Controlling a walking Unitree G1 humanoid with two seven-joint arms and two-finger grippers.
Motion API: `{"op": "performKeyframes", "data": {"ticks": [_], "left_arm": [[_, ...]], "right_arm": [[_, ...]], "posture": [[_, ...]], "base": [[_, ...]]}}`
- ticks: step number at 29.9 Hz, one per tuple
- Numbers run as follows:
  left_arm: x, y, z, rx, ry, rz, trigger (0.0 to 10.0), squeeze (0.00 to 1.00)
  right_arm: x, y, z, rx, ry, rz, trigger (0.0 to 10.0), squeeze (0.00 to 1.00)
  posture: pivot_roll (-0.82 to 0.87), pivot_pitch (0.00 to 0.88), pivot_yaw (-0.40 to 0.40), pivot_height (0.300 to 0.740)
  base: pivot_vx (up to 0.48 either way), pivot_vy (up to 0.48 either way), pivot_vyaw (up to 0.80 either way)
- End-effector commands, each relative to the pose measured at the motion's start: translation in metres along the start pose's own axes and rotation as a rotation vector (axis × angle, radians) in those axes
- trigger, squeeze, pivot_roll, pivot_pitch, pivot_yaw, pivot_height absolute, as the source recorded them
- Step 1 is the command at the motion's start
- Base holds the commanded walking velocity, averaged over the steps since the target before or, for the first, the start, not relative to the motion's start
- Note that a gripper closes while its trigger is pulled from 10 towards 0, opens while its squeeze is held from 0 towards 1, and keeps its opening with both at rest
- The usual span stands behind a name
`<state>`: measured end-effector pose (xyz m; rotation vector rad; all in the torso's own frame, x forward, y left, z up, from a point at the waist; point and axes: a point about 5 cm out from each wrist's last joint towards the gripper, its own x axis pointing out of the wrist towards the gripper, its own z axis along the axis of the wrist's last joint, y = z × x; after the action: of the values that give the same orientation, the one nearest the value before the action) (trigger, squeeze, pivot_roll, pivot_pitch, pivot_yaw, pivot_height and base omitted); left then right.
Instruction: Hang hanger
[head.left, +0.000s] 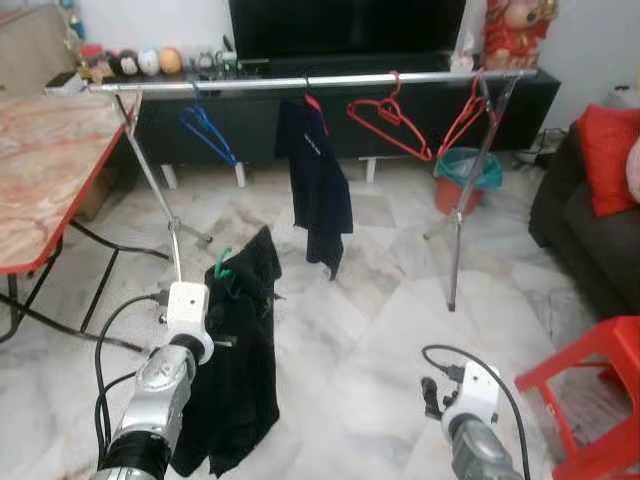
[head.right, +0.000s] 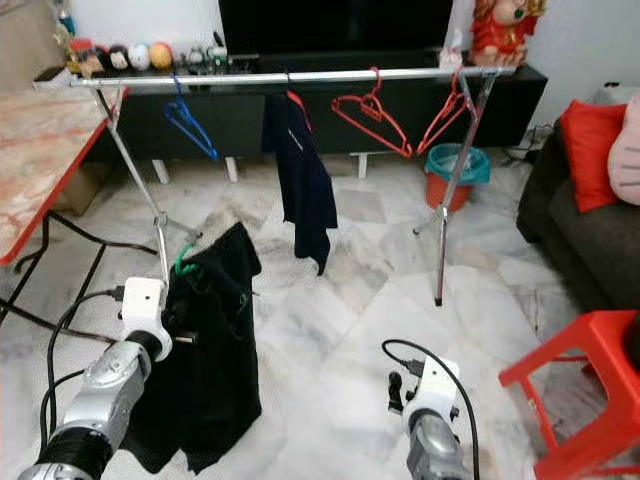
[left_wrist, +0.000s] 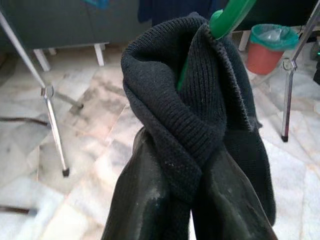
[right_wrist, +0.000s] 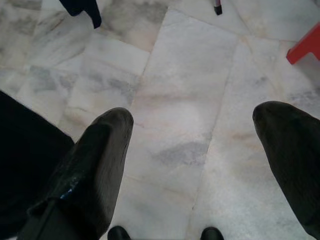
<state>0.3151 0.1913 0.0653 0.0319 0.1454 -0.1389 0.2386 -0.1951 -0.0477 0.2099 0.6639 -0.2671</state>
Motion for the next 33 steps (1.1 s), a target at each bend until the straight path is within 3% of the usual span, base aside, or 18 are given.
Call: {"op": "performKeyframes", "data": {"ticks": [1,16,25,33], "left_arm": [[0.005,0.002,0.010,0.018,-0.044,0.006,10.0,0.00],[0.007,0.003,0.011,0.011,-0.054,0.016,10.0,0.00],[0.007,0.005,0.008,-0.004,-0.044,0.050,10.0,0.00],[0.006,0.010,0.005,-0.006,-0.030,0.082,10.0,0.00]], "right_arm": [[0.000,0.000,0.000,0.002,0.003,-0.005,10.0,0.00],[0.000,0.004,0.000,-0.010,-0.001,0.051,10.0,0.00],[0.000,0.009,-0.002,-0.034,0.004,0.094,10.0,0.00],[-0.001,0.011,-0.005,-0.030,0.018,0.111,10.0,0.00]], "posture": [[-0.06,0.000,0.038,0.740],[-0.06,0.000,0.033,0.740],[-0.06,0.000,0.031,0.740],[-0.06,0.000,0.031,0.740]], "base": [[0.274,0.000,0.00],[0.292,0.000,0.00],[0.300,0.000,0.76],[0.302,0.000,0.00]]}}
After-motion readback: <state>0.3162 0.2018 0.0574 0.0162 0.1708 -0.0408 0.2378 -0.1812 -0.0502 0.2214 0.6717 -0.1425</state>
